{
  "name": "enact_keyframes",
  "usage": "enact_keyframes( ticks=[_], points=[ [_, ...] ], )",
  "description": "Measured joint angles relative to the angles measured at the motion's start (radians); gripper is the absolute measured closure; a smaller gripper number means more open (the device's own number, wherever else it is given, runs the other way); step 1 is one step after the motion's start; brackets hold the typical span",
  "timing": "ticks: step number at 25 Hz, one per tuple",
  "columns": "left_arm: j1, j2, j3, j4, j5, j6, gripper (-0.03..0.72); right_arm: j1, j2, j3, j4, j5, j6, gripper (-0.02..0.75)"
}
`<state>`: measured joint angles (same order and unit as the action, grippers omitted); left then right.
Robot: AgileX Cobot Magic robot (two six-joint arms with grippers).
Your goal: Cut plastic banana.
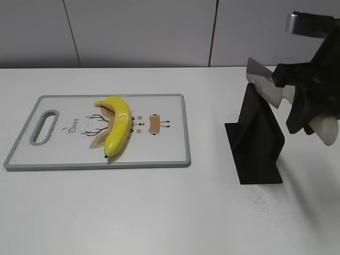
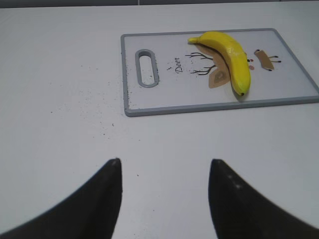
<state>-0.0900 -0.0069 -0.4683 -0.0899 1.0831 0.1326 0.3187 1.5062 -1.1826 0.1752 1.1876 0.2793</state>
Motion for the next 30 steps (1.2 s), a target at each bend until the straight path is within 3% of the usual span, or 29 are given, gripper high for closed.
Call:
enact_keyframes(
  ticks=[12, 19, 25, 30],
  points=[
    [0.000, 0.000, 0.000, 0.001, 0.000, 0.000, 0.147, 0.000, -0.008, -0.186, -0.089, 0.033, -0.001, 0.574],
    [0.000, 0.063, -0.089, 0.003, 0.001, 0.015, 0.149, 0.000, -0.008, -0.321, -0.093, 0.038, -0.255, 0.574],
    [0.000, 0.318, -0.209, 0.001, -0.038, 0.159, 0.149, 0.000, 0.037, -0.456, -0.094, 0.040, -0.515, 0.574],
    [0.000, 0.599, -0.360, -0.072, -0.050, 0.361, 0.149, 0.000, 0.150, -0.546, -0.095, 0.040, -0.632, 0.574]
  ],
)
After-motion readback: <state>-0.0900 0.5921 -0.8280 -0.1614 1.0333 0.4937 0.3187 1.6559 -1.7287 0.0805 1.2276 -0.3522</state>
